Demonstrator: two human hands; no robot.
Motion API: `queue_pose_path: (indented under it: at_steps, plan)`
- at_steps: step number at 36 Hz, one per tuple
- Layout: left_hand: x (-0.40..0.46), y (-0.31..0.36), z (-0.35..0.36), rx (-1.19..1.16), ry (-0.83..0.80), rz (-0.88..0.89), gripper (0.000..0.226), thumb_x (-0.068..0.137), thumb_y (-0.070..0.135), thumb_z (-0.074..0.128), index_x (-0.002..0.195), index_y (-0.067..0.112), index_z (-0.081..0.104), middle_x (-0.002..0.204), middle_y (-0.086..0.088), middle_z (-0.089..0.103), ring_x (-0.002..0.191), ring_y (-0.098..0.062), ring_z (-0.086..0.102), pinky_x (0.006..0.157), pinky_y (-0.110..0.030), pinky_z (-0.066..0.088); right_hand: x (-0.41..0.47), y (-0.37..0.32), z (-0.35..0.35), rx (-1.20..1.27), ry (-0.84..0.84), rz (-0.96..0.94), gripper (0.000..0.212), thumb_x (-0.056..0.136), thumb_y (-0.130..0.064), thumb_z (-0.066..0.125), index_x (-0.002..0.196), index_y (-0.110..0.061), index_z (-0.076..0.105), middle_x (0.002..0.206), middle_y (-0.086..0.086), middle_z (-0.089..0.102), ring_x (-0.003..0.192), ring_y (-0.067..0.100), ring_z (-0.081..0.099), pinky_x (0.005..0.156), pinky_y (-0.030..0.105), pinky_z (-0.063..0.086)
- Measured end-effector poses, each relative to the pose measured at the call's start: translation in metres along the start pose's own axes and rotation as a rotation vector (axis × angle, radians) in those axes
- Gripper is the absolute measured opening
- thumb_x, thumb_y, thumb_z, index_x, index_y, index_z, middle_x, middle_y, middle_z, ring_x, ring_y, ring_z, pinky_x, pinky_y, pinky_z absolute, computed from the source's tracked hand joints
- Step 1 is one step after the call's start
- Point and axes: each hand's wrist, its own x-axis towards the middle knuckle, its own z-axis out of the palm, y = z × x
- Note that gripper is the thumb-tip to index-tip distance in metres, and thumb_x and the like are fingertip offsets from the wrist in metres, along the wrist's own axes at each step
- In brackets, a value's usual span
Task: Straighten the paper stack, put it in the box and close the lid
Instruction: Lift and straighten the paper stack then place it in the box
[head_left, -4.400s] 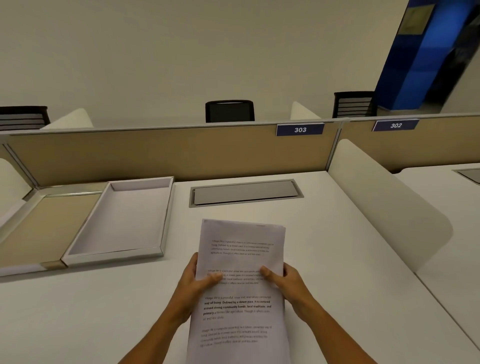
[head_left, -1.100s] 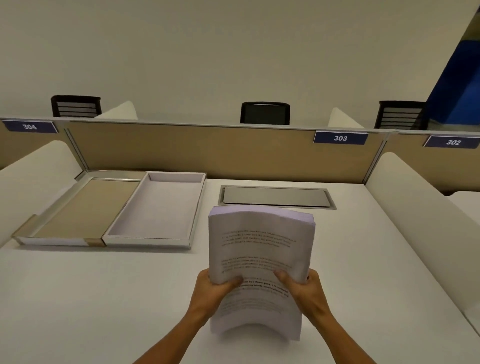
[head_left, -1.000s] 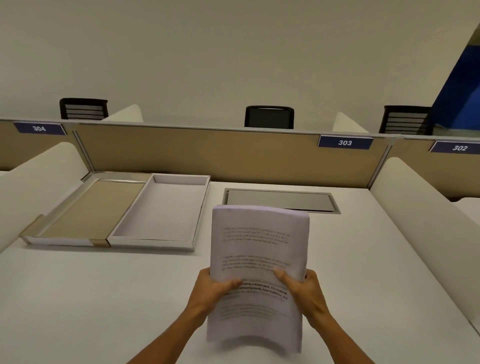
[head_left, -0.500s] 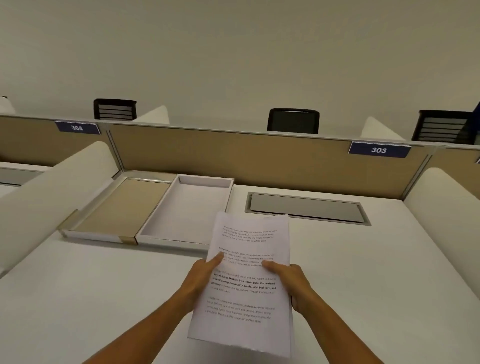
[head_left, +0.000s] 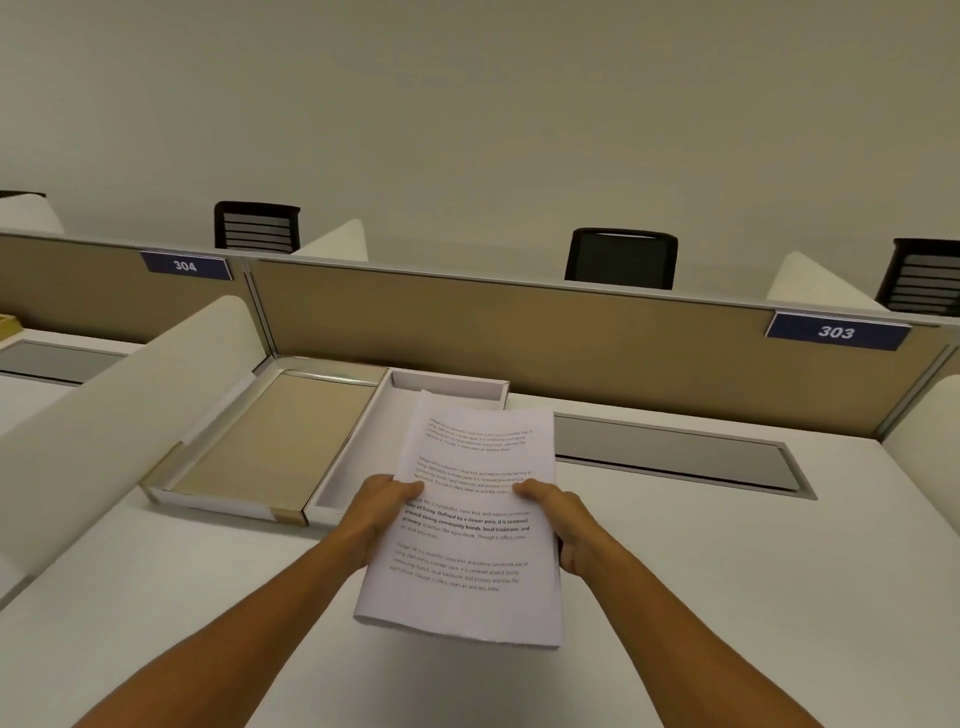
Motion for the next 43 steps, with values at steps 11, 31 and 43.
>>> queue_pose_path:
  at_steps: [11, 31, 43]
  plan:
    - [0.081, 0.054, -0.048, 0.054, 0.059, -0.044, 0.032, 0.09, 0.014, 0.067, 0.12, 0.004, 0.059, 0.107, -0.019, 0.074, 0.091, -0.039, 0.074, 0.085, -0.058, 0.06, 0.072, -0.046, 0.051, 0.094, 0.04, -0.012, 0.009, 0.091, -0.014, 0.068, 0.1, -0.012, 0.066, 0.097, 0.011, 0.078, 0.089, 0.032, 0.076, 0.077, 0.047, 0.063]
    - [0.203, 0.056, -0.068, 0.215, 0.112, -0.085, 0.025, 0.092, 0.016, 0.066, 0.114, 0.004, 0.06, 0.109, -0.017, 0.071, 0.089, -0.035, 0.073, 0.076, -0.045, 0.06, 0.191, -0.067, 0.102, 0.02, 0.194, 0.077, 0.027, 0.089, -0.009, 0.073, 0.114, -0.008, 0.062, 0.106, 0.013, 0.074, 0.083, 0.03, 0.074, 0.075, 0.044, 0.062]
    - [0.231, 0.03, -0.054, 0.227, 0.071, -0.192, 0.03, 0.094, 0.008, 0.056, 0.122, -0.003, 0.053, 0.109, -0.02, 0.068, 0.096, -0.037, 0.068, 0.083, -0.045, 0.057, 0.214, -0.049, 0.107, -0.224, 0.365, 0.048, 0.027, 0.088, -0.019, 0.074, 0.102, -0.013, 0.051, 0.105, 0.011, 0.067, 0.092, 0.029, 0.07, 0.081, 0.038, 0.061]
